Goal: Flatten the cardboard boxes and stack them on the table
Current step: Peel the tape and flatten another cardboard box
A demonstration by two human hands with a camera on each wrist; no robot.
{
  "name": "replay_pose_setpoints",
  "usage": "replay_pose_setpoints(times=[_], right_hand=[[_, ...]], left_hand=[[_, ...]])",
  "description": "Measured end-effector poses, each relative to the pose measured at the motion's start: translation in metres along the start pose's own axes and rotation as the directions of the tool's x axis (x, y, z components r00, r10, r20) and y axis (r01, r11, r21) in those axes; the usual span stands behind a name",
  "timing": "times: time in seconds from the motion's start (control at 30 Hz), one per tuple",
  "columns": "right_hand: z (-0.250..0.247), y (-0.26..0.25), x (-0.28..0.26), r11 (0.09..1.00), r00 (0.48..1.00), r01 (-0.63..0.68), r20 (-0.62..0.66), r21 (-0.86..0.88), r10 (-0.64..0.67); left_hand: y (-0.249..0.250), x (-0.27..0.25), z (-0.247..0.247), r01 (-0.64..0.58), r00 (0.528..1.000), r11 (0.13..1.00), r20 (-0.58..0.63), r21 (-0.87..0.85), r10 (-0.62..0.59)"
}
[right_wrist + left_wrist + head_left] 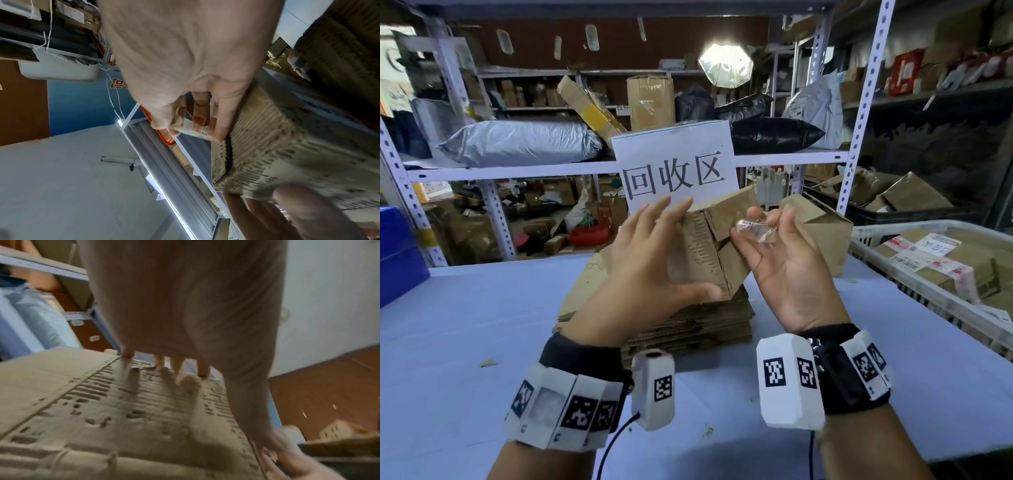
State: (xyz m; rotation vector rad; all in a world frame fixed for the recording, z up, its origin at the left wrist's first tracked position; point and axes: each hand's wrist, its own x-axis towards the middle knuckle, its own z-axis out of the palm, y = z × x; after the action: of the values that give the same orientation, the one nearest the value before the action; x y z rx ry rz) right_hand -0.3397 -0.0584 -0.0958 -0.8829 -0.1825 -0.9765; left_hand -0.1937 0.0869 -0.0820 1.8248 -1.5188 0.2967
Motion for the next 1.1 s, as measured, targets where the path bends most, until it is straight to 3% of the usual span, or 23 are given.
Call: replay_pose_setpoints(times=[0.17, 0.3, 0.43, 0.6, 0.7, 0.83, 0.93, 1.1], right_hand=[[0.001, 0.001, -0.001, 1.0, 1.0, 0.008, -0.011, 0.007, -0.008], [0.002, 0.004, -0.001, 1.0, 1.0, 0.005, -0.019, 0.019, -0.005], [-0.001, 0.003, -0.001, 1.0, 1.0, 0.014, -0.003, -0.024, -0.014], [-0.01, 0.002, 0.003, 0.96, 0.994, 0.074, -0.061, -0.271, -0.094], [-0.016, 0.003, 0.005, 0.852, 0.975, 0.123, -0.099, -0.509, -0.199], [-0.025, 0.003, 0.007, 0.562, 0.948, 0.146, -0.048, -0.814, -0.316], [-0.028, 0.003, 0.006, 0.387, 0.926, 0.154, -0.004, -0.909, -0.377], [-0.025, 0.004, 0.006, 0.197, 0.884, 0.115, 0.01, -0.974, -0.468]], left_hand=[[0.011, -0.003, 0.02, 0.044, 0.998, 0.984, -0.044, 0.171, -0.037], [0.016, -0.007, 0.033, 0.055, 0.994, 0.976, -0.103, 0.212, -0.034], [0.016, -0.007, 0.03, -0.039, 0.985, 0.979, -0.159, 0.2, 0.072], [0.011, -0.007, 0.027, -0.162, 0.955, 0.972, -0.223, 0.168, 0.198], [0.007, -0.008, 0.026, -0.173, 0.957, 0.979, -0.214, 0.109, 0.193], [0.005, -0.008, 0.023, -0.175, 0.959, 0.984, -0.218, 0.036, 0.179], [0.005, -0.008, 0.019, -0.186, 0.958, 0.982, -0.229, -0.032, 0.174], [0.006, -0.008, 0.017, -0.184, 0.959, 0.981, -0.231, -0.069, 0.164]])
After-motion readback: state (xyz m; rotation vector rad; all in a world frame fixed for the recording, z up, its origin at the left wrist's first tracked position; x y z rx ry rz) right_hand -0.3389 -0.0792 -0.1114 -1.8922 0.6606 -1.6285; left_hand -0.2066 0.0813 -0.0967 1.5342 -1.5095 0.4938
